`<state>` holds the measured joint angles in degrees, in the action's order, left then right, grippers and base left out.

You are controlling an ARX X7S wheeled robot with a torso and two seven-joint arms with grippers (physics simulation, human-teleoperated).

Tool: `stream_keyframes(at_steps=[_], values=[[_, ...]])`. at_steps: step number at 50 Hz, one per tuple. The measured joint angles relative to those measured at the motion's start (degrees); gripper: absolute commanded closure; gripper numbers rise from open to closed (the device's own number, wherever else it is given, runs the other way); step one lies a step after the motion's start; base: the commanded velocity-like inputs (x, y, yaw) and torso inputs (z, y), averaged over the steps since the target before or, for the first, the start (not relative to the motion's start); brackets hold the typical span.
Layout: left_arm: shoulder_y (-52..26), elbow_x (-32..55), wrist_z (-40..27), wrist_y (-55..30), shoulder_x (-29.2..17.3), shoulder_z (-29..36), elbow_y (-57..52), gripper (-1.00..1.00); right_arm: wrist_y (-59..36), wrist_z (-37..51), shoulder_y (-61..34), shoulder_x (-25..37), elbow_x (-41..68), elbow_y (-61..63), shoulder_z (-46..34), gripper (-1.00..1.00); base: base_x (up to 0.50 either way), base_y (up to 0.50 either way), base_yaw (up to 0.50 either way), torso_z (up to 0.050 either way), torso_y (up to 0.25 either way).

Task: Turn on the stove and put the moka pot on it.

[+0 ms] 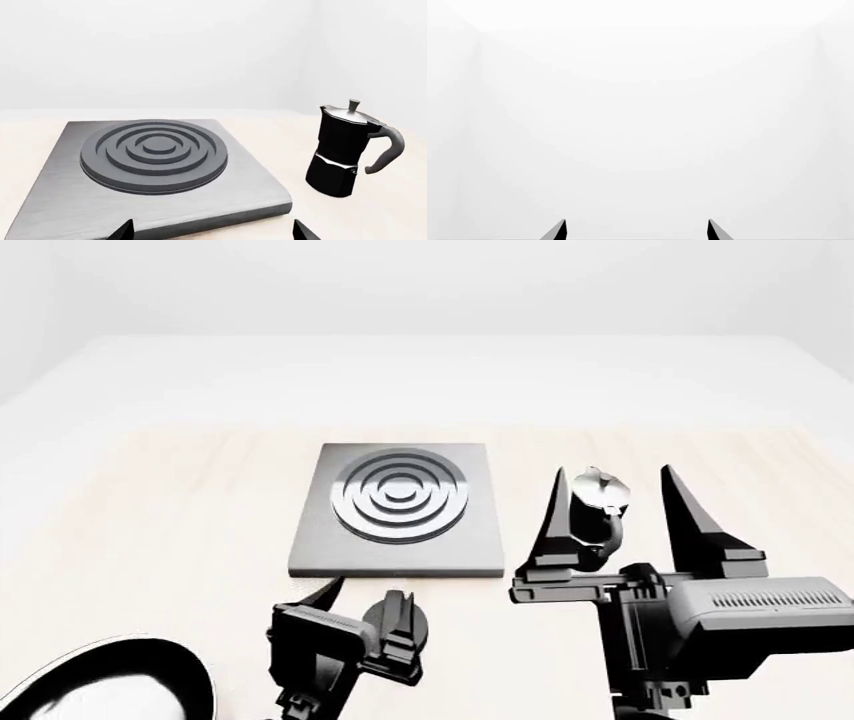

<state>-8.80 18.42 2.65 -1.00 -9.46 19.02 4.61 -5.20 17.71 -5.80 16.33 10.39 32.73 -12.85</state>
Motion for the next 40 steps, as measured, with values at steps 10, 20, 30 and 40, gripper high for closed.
stream_keyframes(at_steps=[10, 20, 30, 40], values=[[-0.7, 0.5, 0.8, 0.2, 0.7, 1.1, 2.4, -1.0, 0.1, 0.1, -0.1, 0.1, 0.2, -0.1, -0.3, -1.0, 0.0, 0.0, 0.0, 0.0, 0.0], [-1.5, 0.5, 1.3, 0.7, 1.3, 2.3, 5.0, -1.0, -0.2, 0.3, -0.3, 0.3, 0.5, 0.2, -0.6, -1.0, 0.0, 0.0, 0.0, 0.0, 0.0], [-1.8, 0.8, 1.8, 1.3, 1.8, 3.2, 7.4, -1.0, -0.5, 0.5, -0.6, 0.5, 0.7, 0.5, -0.8, -1.0, 0.0, 0.0, 0.0, 0.0, 0.0], [-1.8, 1.5, 1.8, 2.0, 2.1, 3.6, 9.1, -1.0, -0.4, 0.8, -0.7, 0.7, 1.0, 0.5, -0.9, -1.0, 0.0, 0.0, 0.0, 0.0, 0.0]])
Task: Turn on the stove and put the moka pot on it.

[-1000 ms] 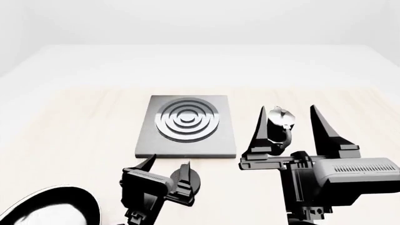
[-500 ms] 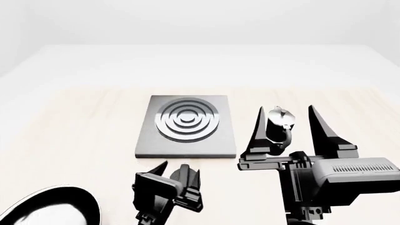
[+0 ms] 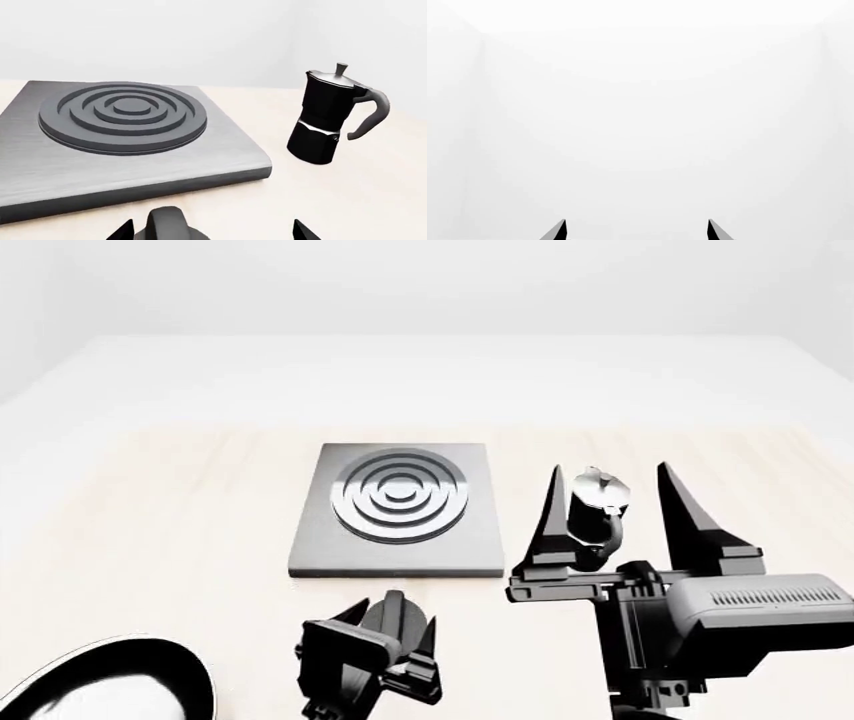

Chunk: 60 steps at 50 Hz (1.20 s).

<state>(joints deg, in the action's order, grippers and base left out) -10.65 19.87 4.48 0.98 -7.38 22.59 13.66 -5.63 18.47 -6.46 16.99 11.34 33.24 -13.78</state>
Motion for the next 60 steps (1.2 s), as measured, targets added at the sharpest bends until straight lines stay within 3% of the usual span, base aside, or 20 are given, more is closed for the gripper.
stream_keyframes(at_steps=[60], values=[[-0.8, 3.2, -4.2, -6.0, -0.7, 2.3, 0.3, -1.0, 2.0, 1.0, 0.7, 0.9, 0.4, -0.9, -1.1, -1.0, 0.0, 0.0, 0.0, 0.0, 0.0]])
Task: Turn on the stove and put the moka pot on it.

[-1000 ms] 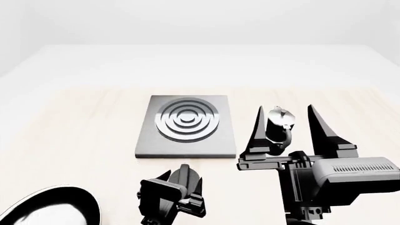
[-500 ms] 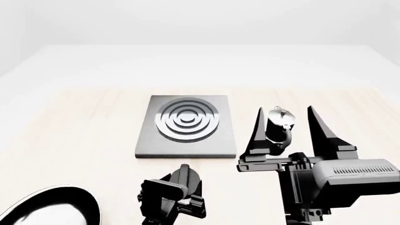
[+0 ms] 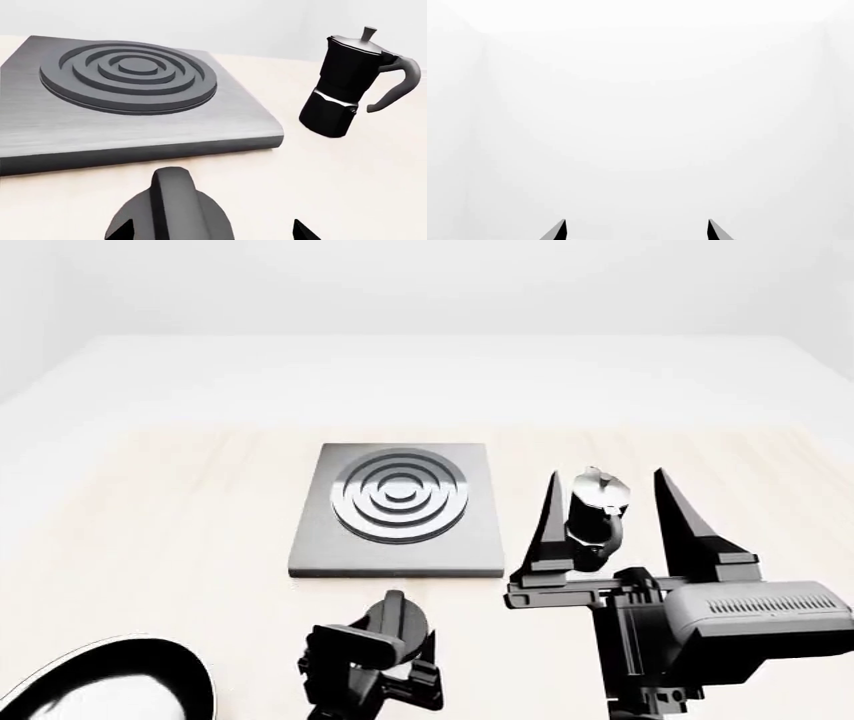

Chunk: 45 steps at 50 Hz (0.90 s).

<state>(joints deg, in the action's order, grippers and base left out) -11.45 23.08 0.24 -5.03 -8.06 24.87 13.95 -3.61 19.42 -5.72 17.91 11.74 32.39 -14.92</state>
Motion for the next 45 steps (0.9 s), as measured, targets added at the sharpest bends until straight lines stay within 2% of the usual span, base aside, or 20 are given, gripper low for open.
stream_keyframes(at_steps=[45], values=[[-1.3, 1.6, 1.2, 0.0, 0.3, 2.4, 3.2, -1.0, 0.0, 0.8, -0.4, 0.8, 0.8, 0.2, -0.5, -1.0, 0.0, 0.0, 0.0, 0.0, 0.0]])
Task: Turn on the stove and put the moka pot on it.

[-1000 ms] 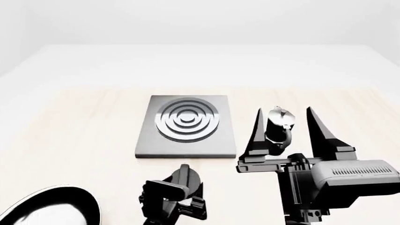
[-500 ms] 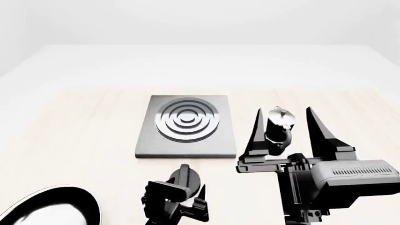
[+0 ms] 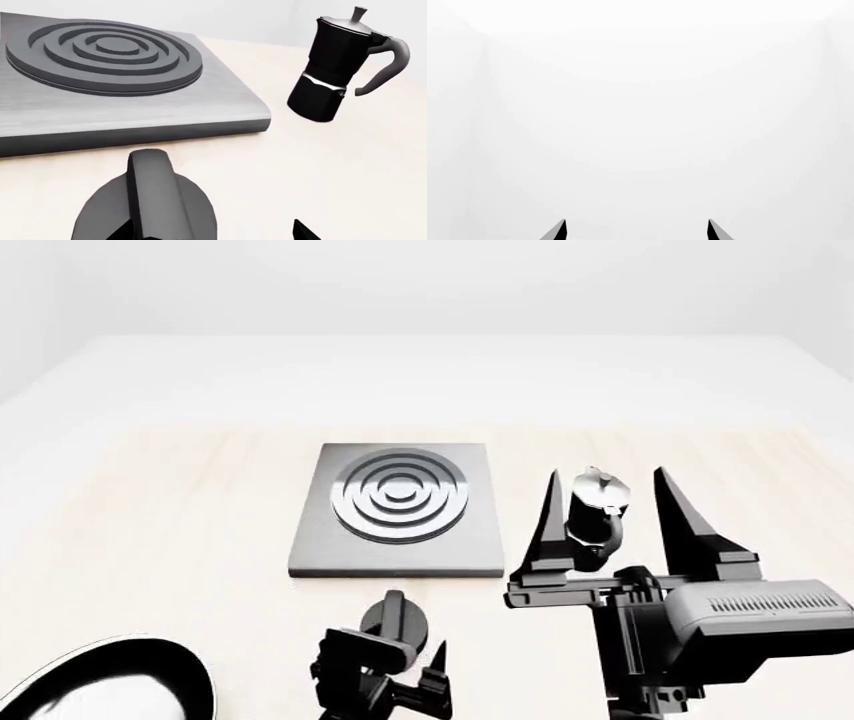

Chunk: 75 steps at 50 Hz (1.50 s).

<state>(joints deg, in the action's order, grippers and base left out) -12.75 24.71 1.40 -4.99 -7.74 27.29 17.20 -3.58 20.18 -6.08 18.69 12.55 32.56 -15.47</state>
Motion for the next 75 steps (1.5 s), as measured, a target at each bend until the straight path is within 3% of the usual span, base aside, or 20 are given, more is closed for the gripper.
stream_keyframes(at_steps=[35, 50, 66, 75], values=[[-0.8, 1.0, -0.5, -2.6, -0.7, 3.2, -3.0, -1.0, 1.2, 0.4, 0.4, 0.4, 0.3, -0.8, -0.6, -1.0, 0.0, 0.0, 0.0, 0.0, 0.0], [-1.4, -1.3, -4.5, -4.3, -3.5, 4.1, -15.3, -1.0, 1.4, 0.6, 0.4, 0.5, 0.4, -1.0, -0.9, -1.0, 0.0, 0.0, 0.0, 0.0, 0.0], [-0.3, -11.4, -10.6, 0.5, -7.4, 5.3, -30.0, -1.0, 1.1, 0.8, 0.1, 0.8, 0.9, -0.8, -1.1, -1.0, 0.0, 0.0, 0.0, 0.0, 0.0], [2.0, -20.3, -18.4, 6.5, -9.4, 2.2, -35.0, -1.0, 0.9, 1.0, -0.1, 1.2, 1.1, -0.7, -0.8, -1.0, 0.0, 0.0, 0.0, 0.0, 0.0]])
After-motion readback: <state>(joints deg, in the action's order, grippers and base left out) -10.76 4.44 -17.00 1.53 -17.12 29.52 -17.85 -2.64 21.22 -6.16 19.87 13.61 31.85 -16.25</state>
